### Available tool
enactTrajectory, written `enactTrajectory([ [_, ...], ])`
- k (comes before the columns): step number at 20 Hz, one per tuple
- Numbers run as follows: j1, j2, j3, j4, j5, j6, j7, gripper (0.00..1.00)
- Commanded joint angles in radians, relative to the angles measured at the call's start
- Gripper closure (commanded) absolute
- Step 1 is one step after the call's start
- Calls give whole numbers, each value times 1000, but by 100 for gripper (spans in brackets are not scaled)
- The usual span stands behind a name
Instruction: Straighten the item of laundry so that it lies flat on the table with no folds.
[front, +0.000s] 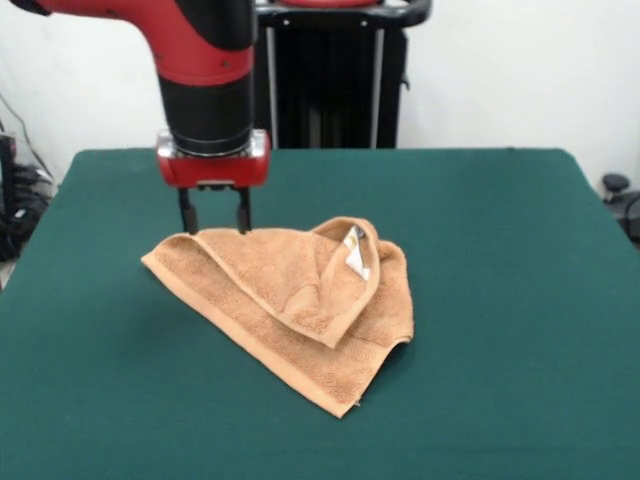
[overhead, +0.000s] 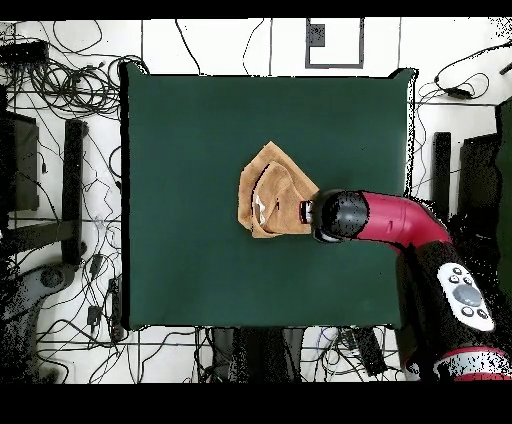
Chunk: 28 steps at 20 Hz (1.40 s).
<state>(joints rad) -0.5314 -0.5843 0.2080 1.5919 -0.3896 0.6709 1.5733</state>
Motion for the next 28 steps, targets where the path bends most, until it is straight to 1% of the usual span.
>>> enactTrajectory([
  [1,73,73,68,89,-21,-115,79,0],
  [6,96,85,50,72,-9,-127,101,0],
  [14,125,98,33,32,14,-101,116,0],
  [28,164,134,25,-36,42,-79,134,0],
])
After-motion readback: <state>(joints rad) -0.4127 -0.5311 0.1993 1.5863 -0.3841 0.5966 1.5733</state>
